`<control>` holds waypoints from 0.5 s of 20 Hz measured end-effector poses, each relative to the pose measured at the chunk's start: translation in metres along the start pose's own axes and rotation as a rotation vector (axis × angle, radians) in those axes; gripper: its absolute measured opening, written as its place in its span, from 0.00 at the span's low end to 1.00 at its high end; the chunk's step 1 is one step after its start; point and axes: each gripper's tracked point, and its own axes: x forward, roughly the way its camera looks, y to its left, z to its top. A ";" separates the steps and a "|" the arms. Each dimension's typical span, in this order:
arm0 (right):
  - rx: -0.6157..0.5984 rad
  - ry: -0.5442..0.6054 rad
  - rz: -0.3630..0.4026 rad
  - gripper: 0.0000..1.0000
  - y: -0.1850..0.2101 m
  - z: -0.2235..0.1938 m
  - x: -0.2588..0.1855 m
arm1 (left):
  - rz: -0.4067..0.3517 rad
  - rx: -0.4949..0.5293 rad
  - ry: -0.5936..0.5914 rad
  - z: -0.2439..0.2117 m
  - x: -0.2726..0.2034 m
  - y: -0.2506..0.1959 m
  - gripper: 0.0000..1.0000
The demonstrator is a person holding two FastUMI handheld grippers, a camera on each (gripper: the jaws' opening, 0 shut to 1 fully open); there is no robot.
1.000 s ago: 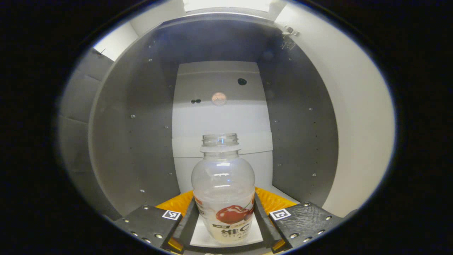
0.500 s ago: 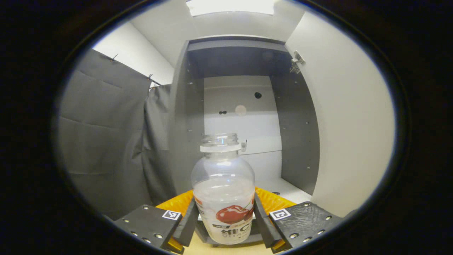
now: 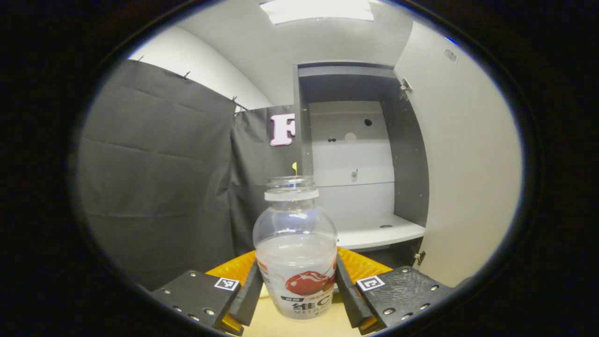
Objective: Open the cabinet door with the right hand, grasp the bottle in the cabinet with the left hand and place it on the coaster, then close the cabinet door with the right hand.
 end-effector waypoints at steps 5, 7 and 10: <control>-0.060 -0.005 -0.004 0.92 0.000 -0.020 -0.003 | 0.005 0.025 0.025 -0.069 -0.043 0.006 0.75; -0.102 0.035 0.007 0.93 0.005 -0.041 -0.003 | -0.001 0.019 0.043 -0.105 -0.059 0.002 0.74; -0.145 0.125 0.031 0.94 0.009 -0.076 -0.002 | 0.014 0.017 0.089 -0.162 -0.073 0.000 0.74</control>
